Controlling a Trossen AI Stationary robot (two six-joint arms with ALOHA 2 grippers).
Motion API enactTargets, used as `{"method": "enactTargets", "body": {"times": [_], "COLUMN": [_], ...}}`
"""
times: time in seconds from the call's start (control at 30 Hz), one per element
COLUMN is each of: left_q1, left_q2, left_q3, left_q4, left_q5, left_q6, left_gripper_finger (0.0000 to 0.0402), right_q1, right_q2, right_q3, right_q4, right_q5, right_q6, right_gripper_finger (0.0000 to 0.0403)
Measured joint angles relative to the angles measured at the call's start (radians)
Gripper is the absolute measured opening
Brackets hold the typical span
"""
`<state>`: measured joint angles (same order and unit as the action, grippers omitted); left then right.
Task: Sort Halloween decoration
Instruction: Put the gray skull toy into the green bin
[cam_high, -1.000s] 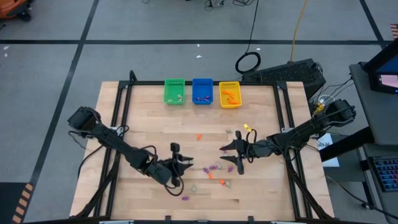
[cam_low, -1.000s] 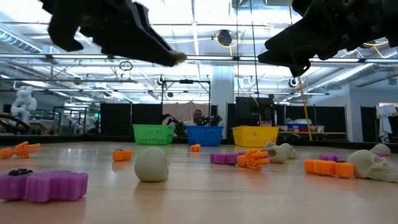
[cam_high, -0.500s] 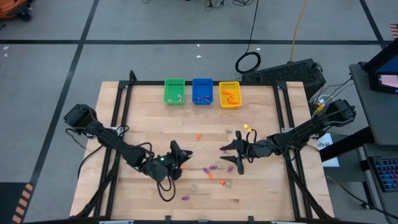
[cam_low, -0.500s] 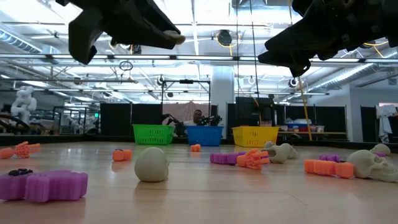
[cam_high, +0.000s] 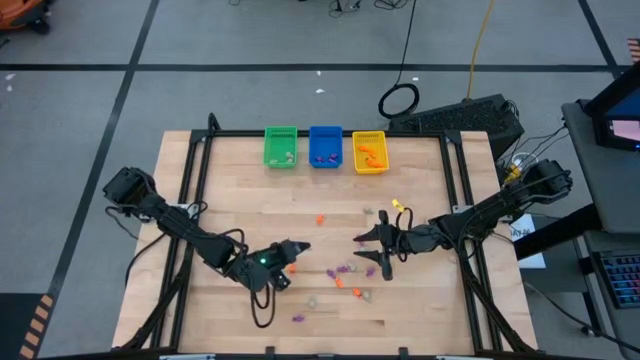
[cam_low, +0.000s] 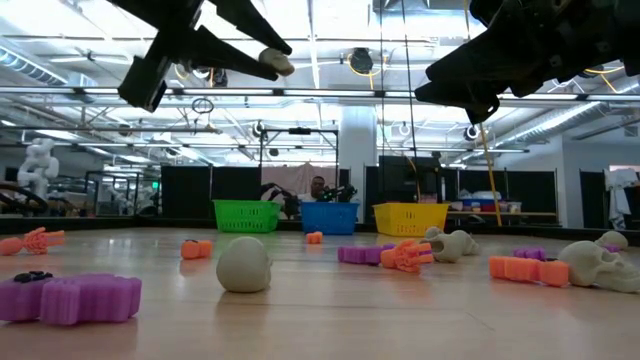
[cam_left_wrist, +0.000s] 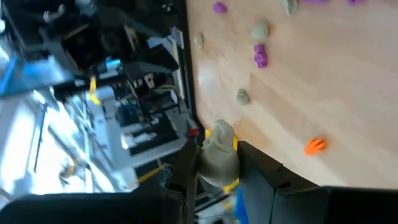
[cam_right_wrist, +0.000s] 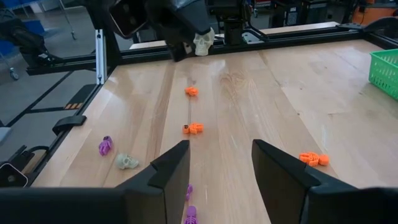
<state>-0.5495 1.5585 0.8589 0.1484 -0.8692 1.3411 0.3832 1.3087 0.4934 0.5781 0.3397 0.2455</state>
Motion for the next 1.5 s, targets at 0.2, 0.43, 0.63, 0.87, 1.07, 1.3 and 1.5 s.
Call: {"method": "enactTargets", "body": {"times": [0.2, 0.43, 0.63, 0.87, 1.07, 1.3, 1.5], "left_q1": [0.0, 0.0, 0.0, 0.0, 0.0, 0.0, 0.0], "left_q2": [0.0, 0.0, 0.0, 0.0, 0.0, 0.0, 0.0], "left_q3": [0.0, 0.0, 0.0, 0.0, 0.0, 0.0, 0.0], "left_q4": [0.0, 0.0, 0.0, 0.0, 0.0, 0.0, 0.001], "left_q5": [0.0, 0.0, 0.002, 0.004, 0.005, 0.005, 0.006], "left_q6": [0.055, 0.02, -0.206, -0.566, -0.862, -1.219, -1.51], "left_gripper_finger": [0.009, 0.009, 0.009, 0.009, 0.009, 0.009, 0.009], "right_q1": [0.0, 0.0, 0.0, 0.0, 0.0, 0.0, 0.0], "right_q2": [0.0, 0.0, 0.0, 0.0, 0.0, 0.0, 0.0], "right_q3": [0.0, 0.0, 0.0, 0.0, 0.0, 0.0, 0.0], "right_q4": [-0.003, -0.006, -0.006, -0.006, -0.006, -0.006, -0.006], "right_q5": [0.0, 0.0, 0.0, 0.0, 0.0, 0.0, 0.0], "right_q6": [0.0, 0.001, 0.002, 0.002, 0.003, 0.003, 0.003], "right_gripper_finger": [0.016, 0.016, 0.016, 0.016, 0.016, 0.016, 0.016]}}
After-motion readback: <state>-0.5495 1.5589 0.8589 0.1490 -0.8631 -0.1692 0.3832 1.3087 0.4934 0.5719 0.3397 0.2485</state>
